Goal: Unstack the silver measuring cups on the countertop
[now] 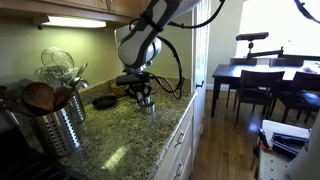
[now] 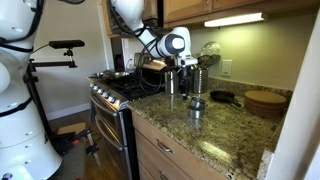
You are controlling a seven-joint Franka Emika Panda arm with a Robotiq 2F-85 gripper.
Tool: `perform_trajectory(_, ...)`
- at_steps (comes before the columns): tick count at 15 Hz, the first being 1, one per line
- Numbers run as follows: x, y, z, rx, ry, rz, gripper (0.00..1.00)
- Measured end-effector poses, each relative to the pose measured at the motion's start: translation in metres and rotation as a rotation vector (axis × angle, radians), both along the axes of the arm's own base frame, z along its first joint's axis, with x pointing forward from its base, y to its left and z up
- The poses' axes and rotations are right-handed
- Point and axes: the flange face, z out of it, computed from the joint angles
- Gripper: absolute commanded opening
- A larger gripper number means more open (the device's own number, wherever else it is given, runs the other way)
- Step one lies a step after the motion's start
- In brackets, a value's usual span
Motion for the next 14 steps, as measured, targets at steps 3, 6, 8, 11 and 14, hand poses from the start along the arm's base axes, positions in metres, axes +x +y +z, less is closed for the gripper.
perform_trajectory(3,-0.001,0.012,0.006,-0.013,-0.003,0.032,0.12)
perform_trajectory(6,-0.003,0.028,0.007,-0.023,0.002,0.070,0.12)
perform_trajectory(8,-0.005,0.041,0.007,-0.029,0.007,0.097,0.12)
perform_trajectory(11,-0.010,0.062,0.006,-0.031,0.017,0.135,0.12)
perform_trajectory(14,-0.014,0.083,0.005,-0.037,0.022,0.176,0.12)
